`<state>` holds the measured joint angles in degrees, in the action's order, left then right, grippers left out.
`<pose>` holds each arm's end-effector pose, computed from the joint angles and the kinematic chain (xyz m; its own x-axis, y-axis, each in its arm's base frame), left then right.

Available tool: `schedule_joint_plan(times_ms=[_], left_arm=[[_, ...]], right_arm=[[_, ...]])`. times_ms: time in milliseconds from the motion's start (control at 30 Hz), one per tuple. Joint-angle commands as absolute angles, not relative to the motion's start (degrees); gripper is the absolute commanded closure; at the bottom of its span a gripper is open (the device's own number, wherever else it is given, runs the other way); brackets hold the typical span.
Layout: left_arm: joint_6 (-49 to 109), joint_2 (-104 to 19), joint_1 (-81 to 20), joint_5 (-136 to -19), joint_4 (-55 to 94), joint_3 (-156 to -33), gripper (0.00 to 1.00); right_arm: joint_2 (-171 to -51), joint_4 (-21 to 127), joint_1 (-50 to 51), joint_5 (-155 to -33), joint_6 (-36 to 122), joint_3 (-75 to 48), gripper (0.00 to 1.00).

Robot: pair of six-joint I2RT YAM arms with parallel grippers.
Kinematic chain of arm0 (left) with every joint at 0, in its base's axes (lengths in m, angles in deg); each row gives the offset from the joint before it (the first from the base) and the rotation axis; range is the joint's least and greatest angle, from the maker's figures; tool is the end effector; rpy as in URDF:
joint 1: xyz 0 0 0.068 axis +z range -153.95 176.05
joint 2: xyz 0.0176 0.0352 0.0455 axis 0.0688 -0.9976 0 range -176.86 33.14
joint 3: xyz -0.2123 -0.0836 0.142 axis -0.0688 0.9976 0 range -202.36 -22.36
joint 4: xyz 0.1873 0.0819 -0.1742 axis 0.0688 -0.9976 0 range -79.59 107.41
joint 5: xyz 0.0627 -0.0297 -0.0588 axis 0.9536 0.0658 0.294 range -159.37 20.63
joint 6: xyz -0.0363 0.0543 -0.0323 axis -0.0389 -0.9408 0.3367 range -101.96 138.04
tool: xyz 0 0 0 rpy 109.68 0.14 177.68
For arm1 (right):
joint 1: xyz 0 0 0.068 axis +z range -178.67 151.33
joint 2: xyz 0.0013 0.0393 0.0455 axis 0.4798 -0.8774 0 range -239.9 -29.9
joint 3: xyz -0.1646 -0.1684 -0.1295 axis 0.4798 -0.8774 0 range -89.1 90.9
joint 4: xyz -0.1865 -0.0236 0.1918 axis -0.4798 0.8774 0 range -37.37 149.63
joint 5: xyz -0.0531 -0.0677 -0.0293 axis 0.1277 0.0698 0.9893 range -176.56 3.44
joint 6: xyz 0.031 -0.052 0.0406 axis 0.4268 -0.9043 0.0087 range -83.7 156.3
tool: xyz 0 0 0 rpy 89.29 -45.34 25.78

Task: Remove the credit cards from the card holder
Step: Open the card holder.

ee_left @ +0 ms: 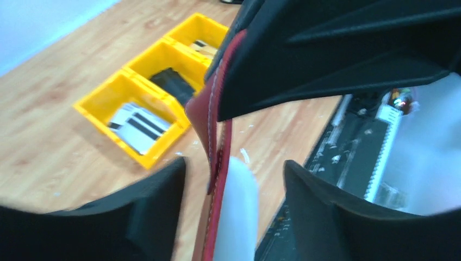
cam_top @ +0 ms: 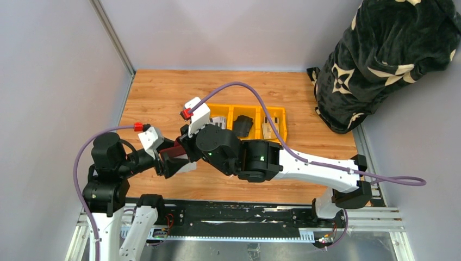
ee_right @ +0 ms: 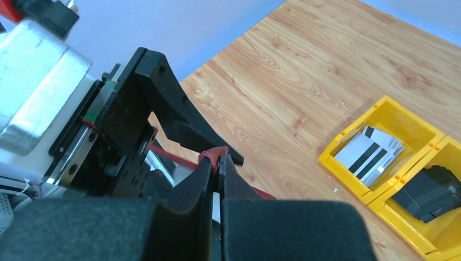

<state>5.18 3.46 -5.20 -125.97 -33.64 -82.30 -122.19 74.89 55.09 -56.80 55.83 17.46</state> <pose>0.0814 -0.0524 0.3831 -0.1694 0.1262 -0.9774 0.8515 0.5182 -0.0806 0.0718 0.3802 0.4759 -0.2849 0.0645 -0.9564 -0.7579 0.5957 0.2659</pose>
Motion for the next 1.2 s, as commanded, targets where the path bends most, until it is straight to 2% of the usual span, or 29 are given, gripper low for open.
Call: schedule_joint_plan(times_ms=[0, 67, 167, 300, 367, 500, 600, 633, 733, 900, 1000, 1167], left_arm=[[7.8, 4.5, -5.3, -121.0, -27.2, -81.1, 0.42], [9.7, 5.1, -5.3, -120.2, -24.8, -80.7, 0.59], [10.5, 5.9, -5.4, -122.2, -23.5, -80.0, 0.71], [10.9, 6.0, -5.3, -122.4, -23.4, -79.7, 0.92], [10.9, 6.2, -5.3, -122.6, -23.5, -80.2, 1.0], [11.8, 5.7, -5.4, -124.5, -23.4, -81.6, 1.0], [14.1, 4.3, -5.3, -127.5, -23.5, -83.8, 1.0], [15.0, 3.7, -5.3, -128.7, -23.5, -84.6, 1.0], [19.1, 0.9, -5.3, -131.2, -23.5, -87.4, 1.0], [25.8, -2.8, -5.3, -136.4, -23.5, -91.4, 1.0], [28.6, -3.9, -5.4, -138.4, -23.5, -93.4, 1.0], [31.9, -4.2, -5.3, -139.8, -23.5, -94.5, 1.0]], right_arm=[[-121.6, 72.5, 56.7, -53.8, 54.8, 19.5, 1.0], [-120.8, 72.2, 56.7, -53.6, 54.8, 18.6, 1.0], [-119.1, 70.9, 56.7, -54.0, 54.8, 16.5, 1.0], [-117.0, 69.1, 56.7, -55.5, 53.9, 14.2, 1.0], [-116.0, 68.8, 56.5, -57.6, 52.9, 13.1, 0.91], [-111.9, 67.5, 55.7, -63.9, 51.6, 8.3, 0.52], [-107.1, 67.3, 53.4, -74.0, 50.4, 1.8, 0.3], [-104.9, 67.3, 52.5, -76.6, 50.2, -1.1, 0.27], [-97.0, 64.8, 49.1, -83.8, 50.5, -12.1, 0.22], [-87.0, 58.0, 39.8, -99.0, 53.5, -27.2, 0.2], [-84.9, 52.5, 34.2, -107.6, 56.4, -33.6, 0.2], [-86.0, 44.4, 32.6, -113.1, 58.1, -37.0, 0.2]])
